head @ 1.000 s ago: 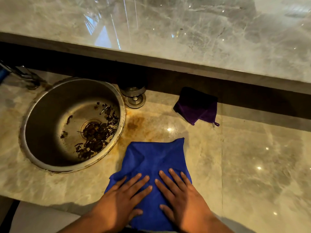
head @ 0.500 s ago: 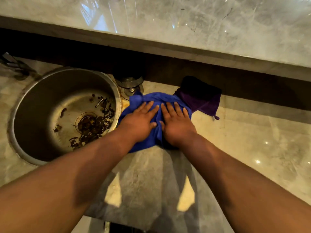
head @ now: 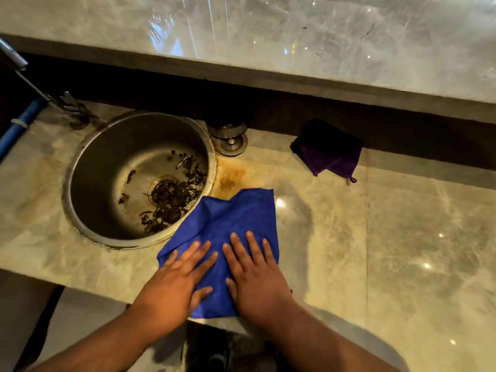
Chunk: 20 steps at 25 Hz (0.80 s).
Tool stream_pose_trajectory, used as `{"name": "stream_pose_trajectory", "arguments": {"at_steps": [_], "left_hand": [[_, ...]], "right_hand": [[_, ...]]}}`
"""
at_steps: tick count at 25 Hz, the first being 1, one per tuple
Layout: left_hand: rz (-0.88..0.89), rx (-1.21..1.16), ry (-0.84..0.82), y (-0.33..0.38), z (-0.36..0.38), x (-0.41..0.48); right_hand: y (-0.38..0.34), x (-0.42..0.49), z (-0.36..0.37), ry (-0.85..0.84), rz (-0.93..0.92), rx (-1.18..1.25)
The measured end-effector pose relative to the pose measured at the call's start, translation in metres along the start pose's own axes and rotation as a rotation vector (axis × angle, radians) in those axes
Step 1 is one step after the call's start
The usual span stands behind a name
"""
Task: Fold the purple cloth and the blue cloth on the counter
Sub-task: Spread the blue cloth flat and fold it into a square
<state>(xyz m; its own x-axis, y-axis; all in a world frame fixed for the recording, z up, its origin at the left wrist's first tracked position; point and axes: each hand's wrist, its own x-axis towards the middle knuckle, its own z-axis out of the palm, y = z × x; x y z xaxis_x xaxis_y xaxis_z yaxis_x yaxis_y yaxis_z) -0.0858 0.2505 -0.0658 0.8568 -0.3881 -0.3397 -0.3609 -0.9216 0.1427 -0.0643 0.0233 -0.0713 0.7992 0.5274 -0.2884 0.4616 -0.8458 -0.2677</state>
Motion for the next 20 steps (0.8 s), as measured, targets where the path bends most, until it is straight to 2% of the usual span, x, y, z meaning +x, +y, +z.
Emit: {"name": "stream_pose_trajectory", "arguments": {"at_steps": [4, 7, 9, 11, 13, 15, 17, 20], "left_hand": [[0.036, 0.018, 0.005, -0.012, 0.003, -0.034], [0.028, -0.013, 0.120, -0.026, -0.021, -0.015], [-0.062, 0.024, 0.183, -0.036, -0.039, -0.007], [-0.254, 0.042, 0.179, -0.041, -0.051, -0.009], [-0.538, -0.056, 0.061, -0.040, -0.055, -0.012], [-0.729, -0.197, -0.070, -0.038, -0.053, -0.013], [-0.810, -0.367, -0.103, -0.034, -0.051, -0.011], [-0.803, -0.574, -0.035, -0.024, -0.056, -0.008]], "right_hand": [[-0.009, -0.016, 0.004, 0.022, -0.100, -0.004], [0.011, -0.014, -0.012, 0.117, -0.105, 0.009], [0.026, -0.013, -0.027, 0.149, -0.078, 0.024], [0.039, -0.017, -0.041, 0.177, 0.037, 0.055], [0.046, -0.023, -0.053, 0.215, 0.252, 0.148], [0.047, -0.023, -0.061, 0.175, 0.478, 0.336], [0.039, -0.017, -0.066, 0.051, 0.615, 0.515], [0.030, -0.011, -0.068, 0.042, 0.619, 0.618]]}}
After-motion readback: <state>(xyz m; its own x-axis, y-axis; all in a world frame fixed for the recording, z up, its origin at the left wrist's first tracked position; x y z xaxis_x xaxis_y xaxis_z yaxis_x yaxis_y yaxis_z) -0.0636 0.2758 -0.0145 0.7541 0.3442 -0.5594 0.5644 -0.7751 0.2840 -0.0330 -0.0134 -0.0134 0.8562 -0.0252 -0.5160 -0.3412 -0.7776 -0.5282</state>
